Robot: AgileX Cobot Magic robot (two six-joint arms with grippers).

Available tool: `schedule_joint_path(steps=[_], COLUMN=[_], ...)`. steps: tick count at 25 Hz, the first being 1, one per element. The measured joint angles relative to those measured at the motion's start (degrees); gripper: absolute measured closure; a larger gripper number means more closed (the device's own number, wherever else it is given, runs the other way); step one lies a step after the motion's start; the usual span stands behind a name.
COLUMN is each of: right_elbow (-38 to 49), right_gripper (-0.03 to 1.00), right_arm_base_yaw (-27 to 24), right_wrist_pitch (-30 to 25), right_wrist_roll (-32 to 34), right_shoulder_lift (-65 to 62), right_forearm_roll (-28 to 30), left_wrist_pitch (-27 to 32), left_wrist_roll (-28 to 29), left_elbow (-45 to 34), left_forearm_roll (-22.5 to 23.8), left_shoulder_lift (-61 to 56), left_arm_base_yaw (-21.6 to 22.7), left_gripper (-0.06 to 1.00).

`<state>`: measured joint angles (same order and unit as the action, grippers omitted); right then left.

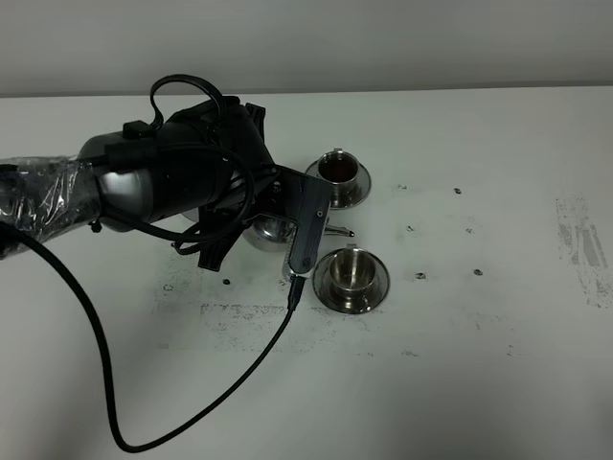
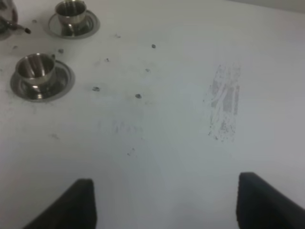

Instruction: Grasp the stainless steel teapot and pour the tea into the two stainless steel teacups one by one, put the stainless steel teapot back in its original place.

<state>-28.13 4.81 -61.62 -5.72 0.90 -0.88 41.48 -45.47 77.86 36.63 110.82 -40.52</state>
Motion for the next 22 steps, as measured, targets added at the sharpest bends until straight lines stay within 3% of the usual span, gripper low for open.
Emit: schedule_joint_path(steps=[14,22], right_elbow=[0.0,0.0], right_gripper=[0.38,0.38], right_arm_base_yaw=[0.0,0.0], right_wrist_pitch=[0.0,0.0], right_wrist_roll=[0.0,0.0], right_shoulder_lift=[0.0,0.0], right_forearm_roll=[0.0,0.0], left_wrist_pitch=[-0.32,-0.32], left_wrist_roll=[-1.01,-4.59], left_elbow=[0.0,0.0], left_forearm_roll=[3.46,4.06], left_shoulder_lift=[0.0,0.01], left_arm_base_yaw=[-1.15,-1.21], left_gripper=[0.77,0.77])
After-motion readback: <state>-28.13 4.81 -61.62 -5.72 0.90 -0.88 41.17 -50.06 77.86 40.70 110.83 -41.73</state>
